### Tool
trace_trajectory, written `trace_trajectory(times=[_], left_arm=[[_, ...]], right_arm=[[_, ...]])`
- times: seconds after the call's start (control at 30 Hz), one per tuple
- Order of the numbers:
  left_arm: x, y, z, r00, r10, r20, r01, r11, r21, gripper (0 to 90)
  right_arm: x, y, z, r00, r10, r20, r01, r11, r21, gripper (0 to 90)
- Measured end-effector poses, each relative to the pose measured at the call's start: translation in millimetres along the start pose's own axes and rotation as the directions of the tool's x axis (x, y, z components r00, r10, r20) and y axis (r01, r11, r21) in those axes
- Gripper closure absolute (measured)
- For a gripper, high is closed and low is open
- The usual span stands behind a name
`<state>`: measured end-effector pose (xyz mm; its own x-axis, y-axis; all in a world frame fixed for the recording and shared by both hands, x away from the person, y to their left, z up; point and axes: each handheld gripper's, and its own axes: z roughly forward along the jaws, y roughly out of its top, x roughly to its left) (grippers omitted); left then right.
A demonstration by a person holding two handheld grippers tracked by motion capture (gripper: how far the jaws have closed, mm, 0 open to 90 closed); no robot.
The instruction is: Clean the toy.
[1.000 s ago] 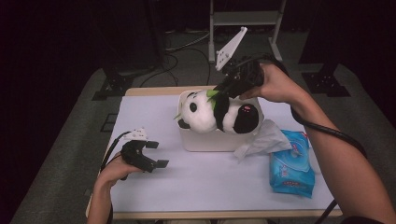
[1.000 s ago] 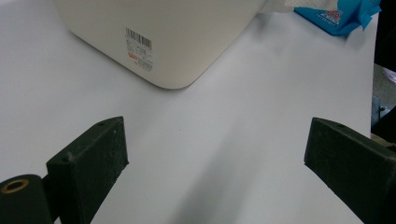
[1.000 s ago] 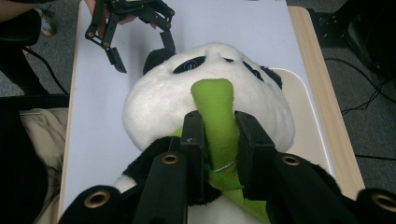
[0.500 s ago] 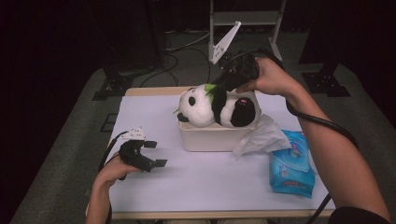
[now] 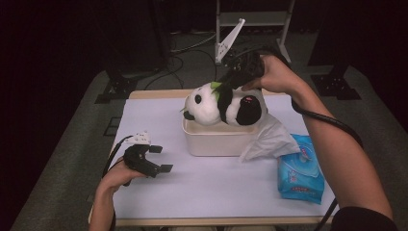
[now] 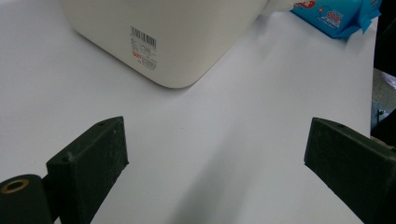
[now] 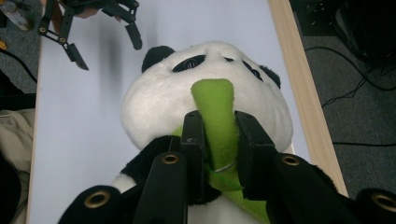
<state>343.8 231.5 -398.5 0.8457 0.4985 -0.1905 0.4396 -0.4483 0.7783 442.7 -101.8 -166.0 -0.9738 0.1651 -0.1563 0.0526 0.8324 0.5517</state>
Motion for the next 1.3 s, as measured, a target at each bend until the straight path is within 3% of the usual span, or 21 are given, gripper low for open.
trace_trajectory(times=[0.7,0.87,1.3], left_arm=[[5.4,-2.5,-2.3,0.9999,-0.015,-0.003,0.015,0.9998,-0.009,5.1],[4.4,-3.3,-2.7,0.9999,-0.017,-0.004,0.017,0.9998,-0.012,5.1],[2.9,-1.9,1.8,0.9999,-0.010,0.003,0.010,0.9999,0.003,5.1]], right_arm=[[-39.4,-4.7,34.6,0.9986,0.053,0.002,-0.053,0.998,0.040,74.0],[-42.6,-10.5,48.9,0.9974,0.069,-0.021,-0.068,0.996,0.051,74.0],[-40.9,-25.4,53.9,0.9964,0.077,-0.036,-0.075,0.996,0.038,74.0]])
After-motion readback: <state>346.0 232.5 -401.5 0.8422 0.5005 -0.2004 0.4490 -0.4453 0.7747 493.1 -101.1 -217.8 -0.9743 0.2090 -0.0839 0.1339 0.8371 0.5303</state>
